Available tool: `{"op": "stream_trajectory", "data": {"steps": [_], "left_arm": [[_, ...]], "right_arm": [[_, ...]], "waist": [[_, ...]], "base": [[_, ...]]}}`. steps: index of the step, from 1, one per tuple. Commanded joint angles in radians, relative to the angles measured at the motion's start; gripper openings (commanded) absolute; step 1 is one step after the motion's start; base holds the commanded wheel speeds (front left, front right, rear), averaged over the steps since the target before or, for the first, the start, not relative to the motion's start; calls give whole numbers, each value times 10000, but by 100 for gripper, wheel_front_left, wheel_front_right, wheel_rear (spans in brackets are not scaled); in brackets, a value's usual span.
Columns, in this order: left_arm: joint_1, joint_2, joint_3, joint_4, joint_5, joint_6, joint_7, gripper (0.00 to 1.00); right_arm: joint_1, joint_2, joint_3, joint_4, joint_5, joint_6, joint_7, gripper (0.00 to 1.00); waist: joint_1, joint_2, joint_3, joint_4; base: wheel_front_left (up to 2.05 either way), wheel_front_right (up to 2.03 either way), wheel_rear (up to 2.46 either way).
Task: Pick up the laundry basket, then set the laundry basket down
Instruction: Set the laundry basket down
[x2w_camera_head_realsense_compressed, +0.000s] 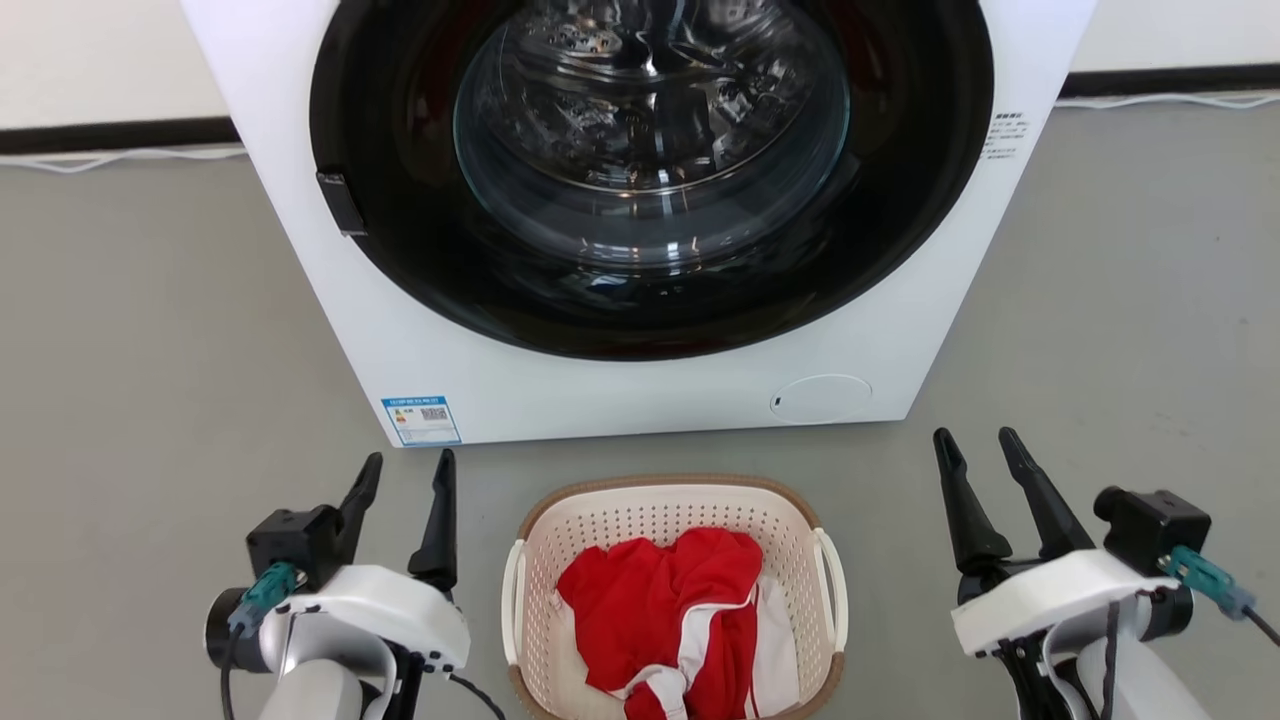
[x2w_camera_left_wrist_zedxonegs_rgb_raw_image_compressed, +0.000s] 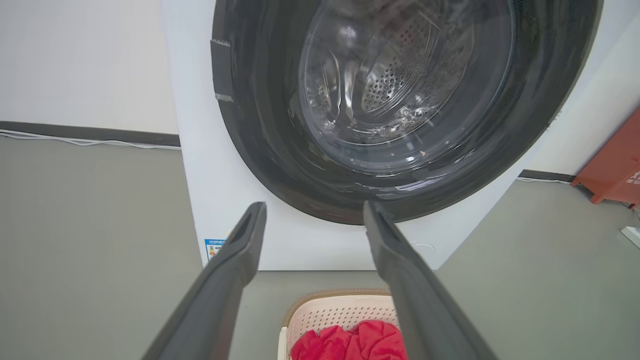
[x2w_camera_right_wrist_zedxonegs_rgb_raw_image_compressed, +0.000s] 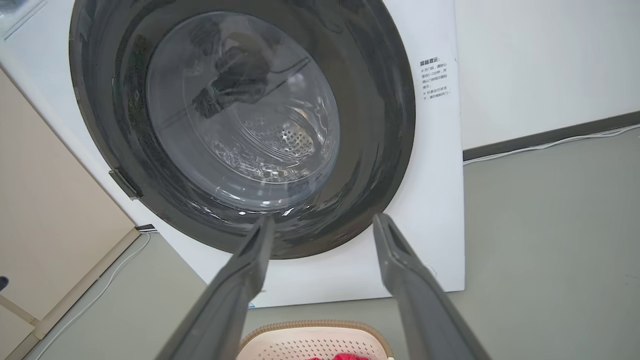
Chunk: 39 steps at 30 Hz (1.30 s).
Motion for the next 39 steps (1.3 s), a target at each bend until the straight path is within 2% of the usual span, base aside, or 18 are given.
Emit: {"op": "stream_trajectory", "data": {"steps": [1,17,39], "left_arm": [[64,101,433,-490,148,-27,-61,100],[1478,-181,1142,-2236,626,20,-61,100],[1650,-199,940,-2425,369,94,-61,100]], "right_arm": [[159,30,18,-419,-239,63,-116,100],[960,352,-1486,-1520,-1414,63,-116,100],[1007,418,-1635,-1572,-1658,63,-116,100]], "waist": [[0,-1,-129,-46],[0,-1,-437,-74],[0,-1,-384,-70]], "base": [[0,0,0],[0,0,0],[0,0,0]]}}
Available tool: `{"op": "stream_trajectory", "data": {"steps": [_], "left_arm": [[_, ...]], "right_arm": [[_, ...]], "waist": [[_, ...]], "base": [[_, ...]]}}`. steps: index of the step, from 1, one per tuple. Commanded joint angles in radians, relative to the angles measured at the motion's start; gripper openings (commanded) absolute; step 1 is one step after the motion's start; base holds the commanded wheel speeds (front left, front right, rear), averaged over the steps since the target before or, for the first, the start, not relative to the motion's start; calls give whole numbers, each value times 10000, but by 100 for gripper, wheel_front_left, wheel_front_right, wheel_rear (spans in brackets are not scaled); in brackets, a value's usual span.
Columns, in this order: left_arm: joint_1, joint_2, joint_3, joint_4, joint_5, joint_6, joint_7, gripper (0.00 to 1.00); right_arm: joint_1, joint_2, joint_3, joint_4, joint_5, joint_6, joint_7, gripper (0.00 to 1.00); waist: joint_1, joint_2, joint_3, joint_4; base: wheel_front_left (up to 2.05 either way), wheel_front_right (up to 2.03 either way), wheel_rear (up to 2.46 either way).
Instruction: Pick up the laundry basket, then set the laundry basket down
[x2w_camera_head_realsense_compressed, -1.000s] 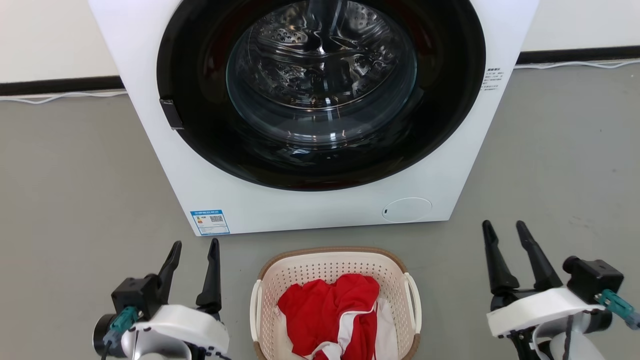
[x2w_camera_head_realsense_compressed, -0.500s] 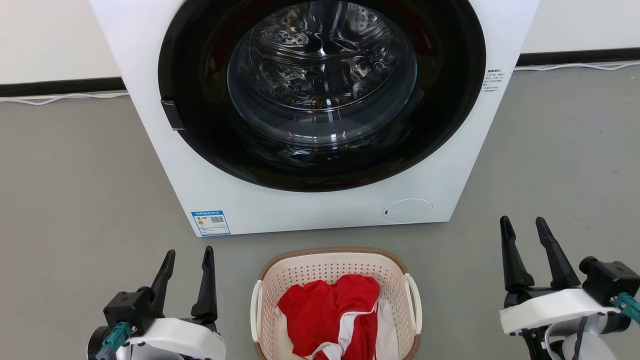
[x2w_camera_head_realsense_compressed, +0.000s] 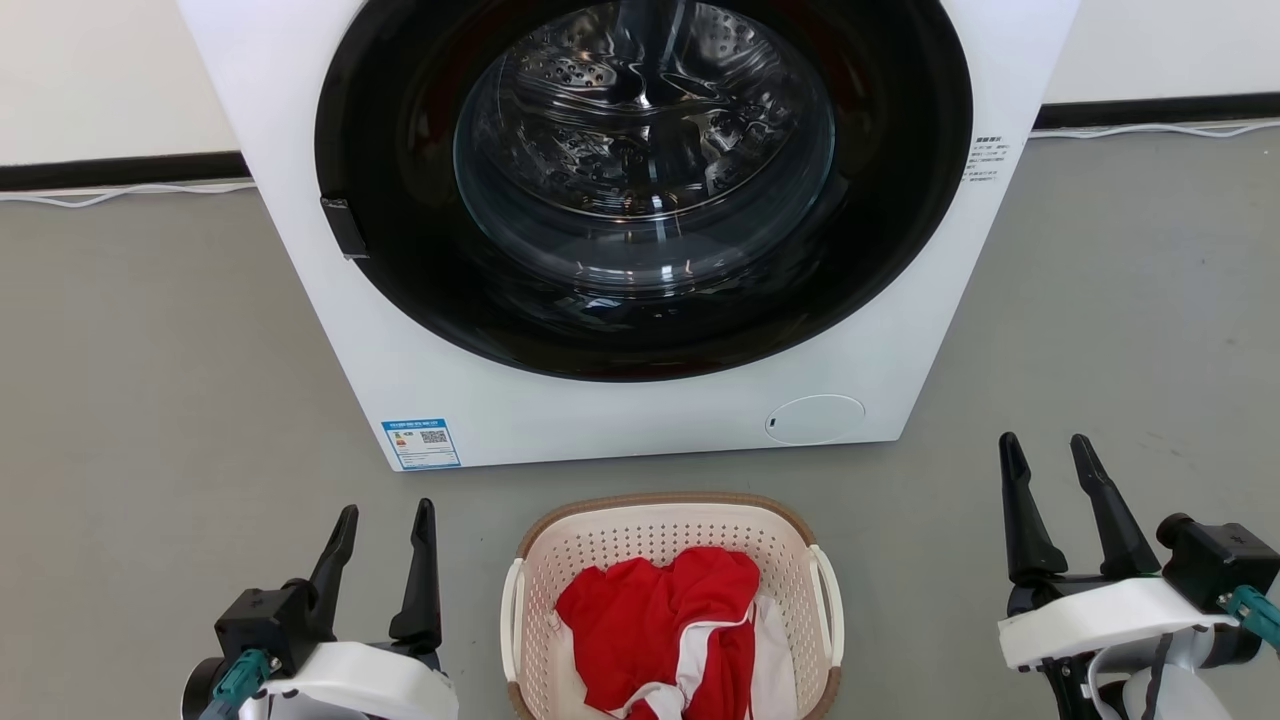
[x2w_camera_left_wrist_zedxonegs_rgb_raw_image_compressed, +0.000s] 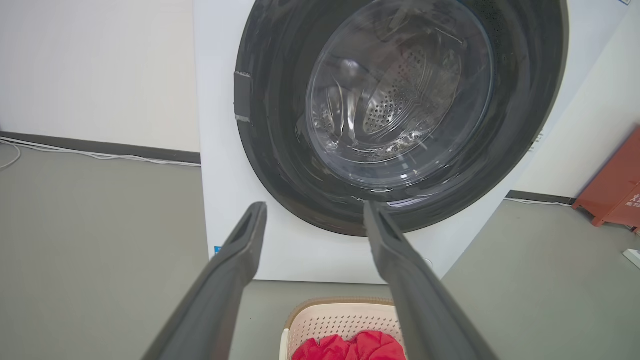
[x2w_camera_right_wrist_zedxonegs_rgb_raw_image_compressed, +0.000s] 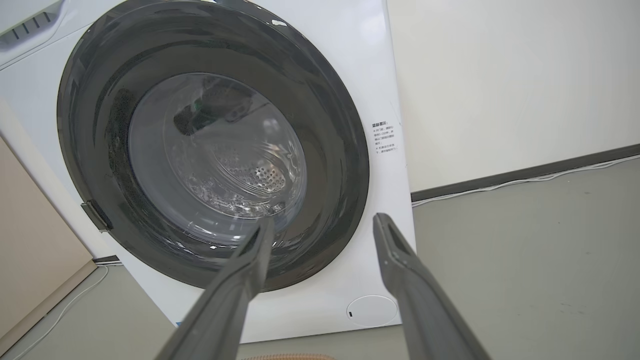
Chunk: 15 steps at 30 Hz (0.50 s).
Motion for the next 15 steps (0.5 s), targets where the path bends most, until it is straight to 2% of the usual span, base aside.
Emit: {"op": "stream_trajectory", "data": {"steps": [1,15], "left_arm": [[-286,75,257,-198,-68,58,-61,100],[-312,74,232,-126,-103,64,-61,100]], "right_arm": [[-52,-73,237,-264,-51,63,-109,100],[-85,-76,310,-196,-47,63,-109,100]], "waist": [[0,-1,1,6],[0,-1,-48,20]], "base": [[0,0,0],[0,0,0]]}}
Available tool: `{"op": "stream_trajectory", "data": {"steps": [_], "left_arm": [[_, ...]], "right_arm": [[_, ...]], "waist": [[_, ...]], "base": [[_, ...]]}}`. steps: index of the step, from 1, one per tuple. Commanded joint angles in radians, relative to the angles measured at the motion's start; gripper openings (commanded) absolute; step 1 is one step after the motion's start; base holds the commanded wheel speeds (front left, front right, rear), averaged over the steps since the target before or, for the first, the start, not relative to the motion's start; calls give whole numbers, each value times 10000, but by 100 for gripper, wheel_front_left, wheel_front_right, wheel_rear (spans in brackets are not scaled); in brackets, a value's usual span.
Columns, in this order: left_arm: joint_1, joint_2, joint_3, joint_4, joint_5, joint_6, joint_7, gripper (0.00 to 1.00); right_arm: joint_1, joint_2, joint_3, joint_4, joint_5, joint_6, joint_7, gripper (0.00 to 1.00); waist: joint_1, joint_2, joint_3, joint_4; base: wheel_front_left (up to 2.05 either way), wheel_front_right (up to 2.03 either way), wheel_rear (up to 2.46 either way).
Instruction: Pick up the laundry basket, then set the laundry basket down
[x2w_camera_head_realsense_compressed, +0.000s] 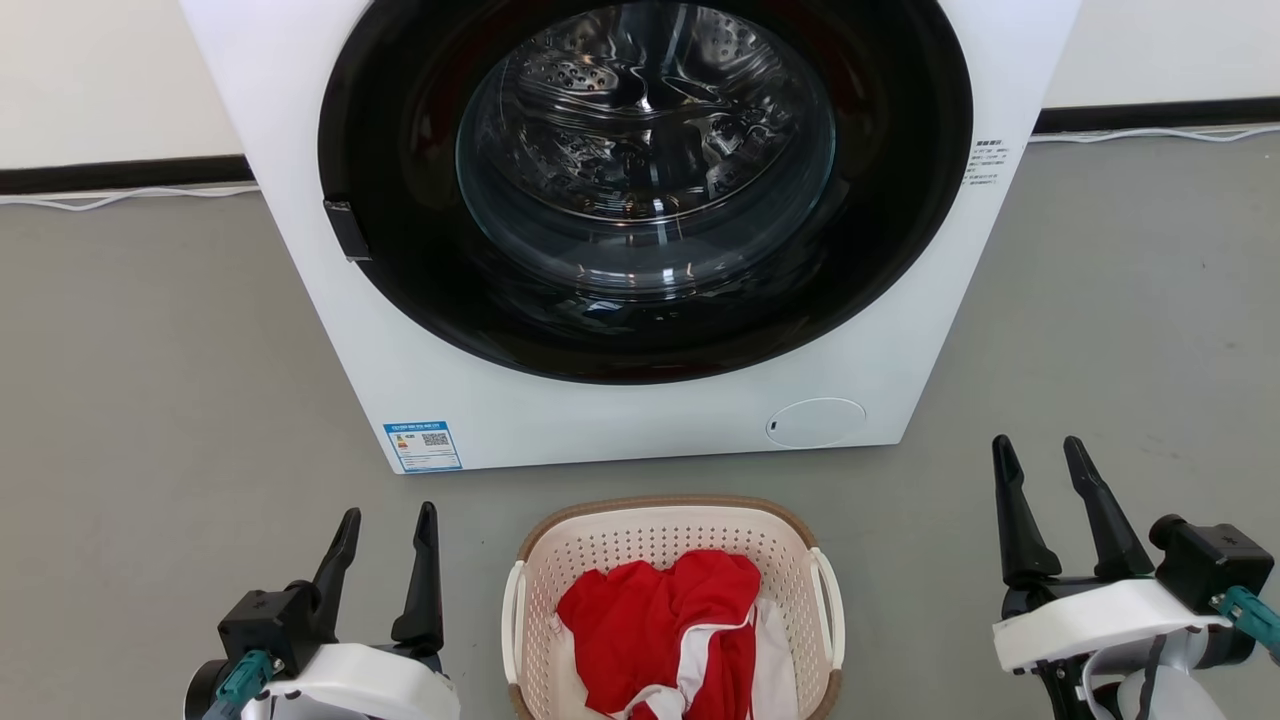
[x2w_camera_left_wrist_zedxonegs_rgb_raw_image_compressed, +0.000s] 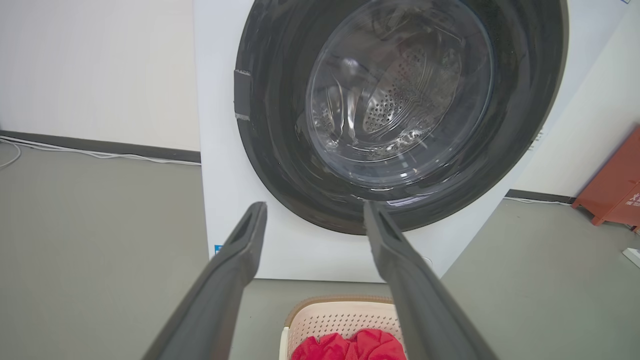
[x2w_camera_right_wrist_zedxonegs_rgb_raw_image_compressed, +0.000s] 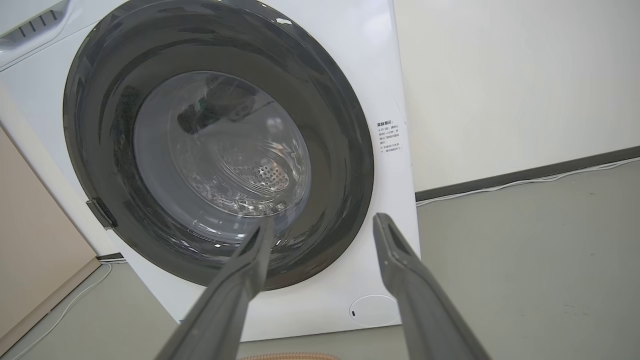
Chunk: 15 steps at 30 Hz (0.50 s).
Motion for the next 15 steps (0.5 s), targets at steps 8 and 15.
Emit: {"op": "stream_trajectory", "data": {"steps": [8,15], "left_arm": [[-309,74,291,-181,-115,31,-61,100],[6,-8,-18,58,-126,-12,0,0]], "right_arm": [[-108,-114,224,-194,-22,63,-109,100],[7,6,21,57,1,0,0,0]], "waist": [[0,-1,-39,30],[0,-1,-85,73]], "base": [[0,0,0],[0,0,0]]}}
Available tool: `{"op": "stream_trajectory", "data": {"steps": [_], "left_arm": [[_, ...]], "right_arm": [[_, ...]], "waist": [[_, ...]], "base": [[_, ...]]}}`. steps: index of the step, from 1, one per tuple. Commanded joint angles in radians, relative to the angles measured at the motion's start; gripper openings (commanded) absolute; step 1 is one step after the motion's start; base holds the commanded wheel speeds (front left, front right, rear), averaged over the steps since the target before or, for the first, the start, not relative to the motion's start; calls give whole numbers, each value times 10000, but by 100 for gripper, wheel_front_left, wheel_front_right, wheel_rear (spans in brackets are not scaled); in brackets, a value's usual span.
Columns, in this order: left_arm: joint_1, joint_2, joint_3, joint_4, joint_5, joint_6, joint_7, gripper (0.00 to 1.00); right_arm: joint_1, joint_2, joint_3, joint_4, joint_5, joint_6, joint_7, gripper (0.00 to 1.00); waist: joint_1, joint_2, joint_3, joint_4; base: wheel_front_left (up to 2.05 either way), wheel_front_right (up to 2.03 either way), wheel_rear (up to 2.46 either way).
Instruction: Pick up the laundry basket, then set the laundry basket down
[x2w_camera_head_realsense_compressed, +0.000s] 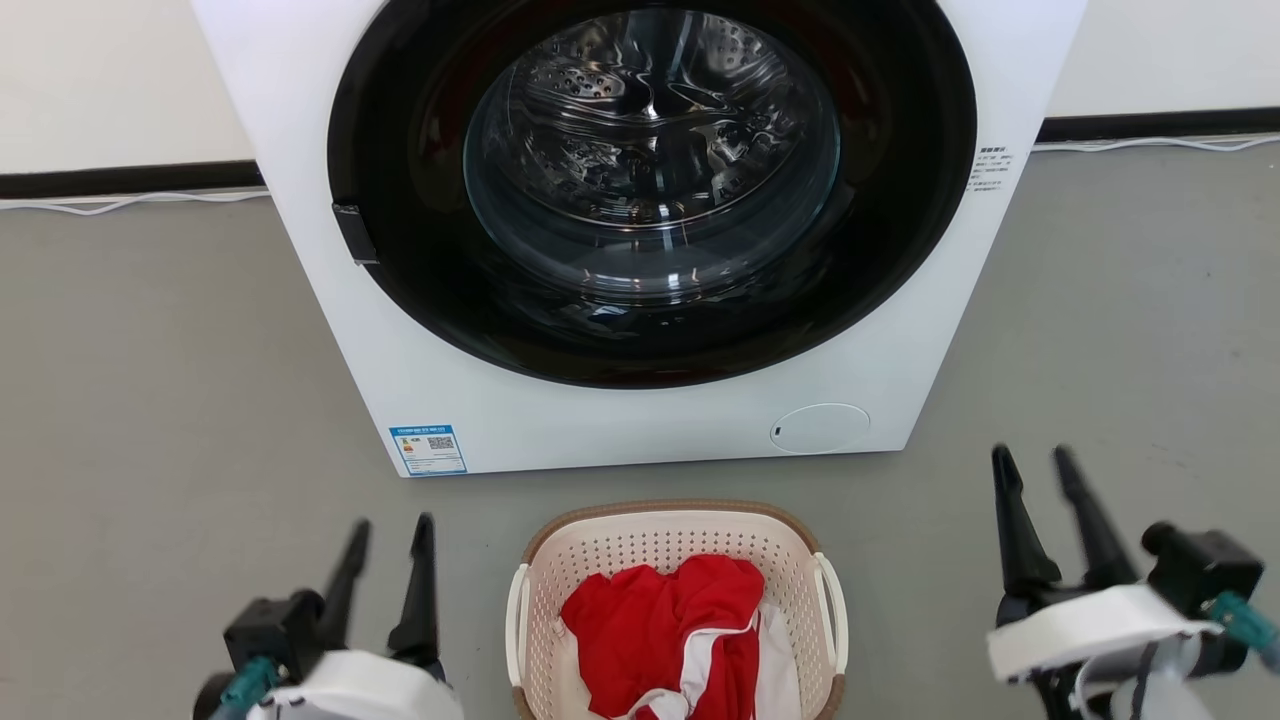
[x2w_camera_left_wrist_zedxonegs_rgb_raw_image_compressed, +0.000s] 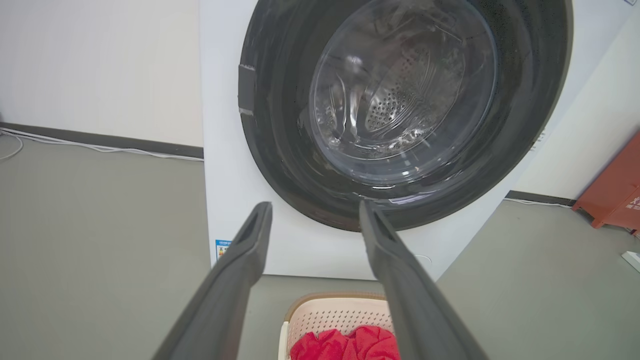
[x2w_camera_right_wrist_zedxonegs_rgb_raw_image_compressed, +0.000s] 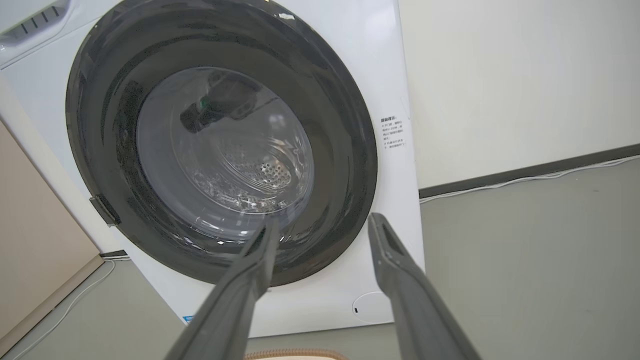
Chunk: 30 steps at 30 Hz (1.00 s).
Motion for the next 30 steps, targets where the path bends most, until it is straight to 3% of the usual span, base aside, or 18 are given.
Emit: {"op": "stream_trajectory", "data": {"steps": [1,9,14,30], "left_arm": [[1,-9,9,59,-21,-3,8,0],[11,-41,117,284,-730,-45,230,0],[-12,-36,169,262,-1265,-79,363,0],[-118,-19,373,208,-2966,-189,822,0]], "right_arm": [[0,16,4,37,16,-4,9,0],[102,123,-43,180,683,-2,223,0],[107,150,-83,145,1191,1,364,0],[105,233,-219,34,2818,10,820,0]], "waist": [[0,0,-1,1],[23,0,-40,16],[2,0,-32,28],[0,0,-64,64]], "base": [[0,0,0],[0,0,0],[0,0,0],[0,0,0]]}}
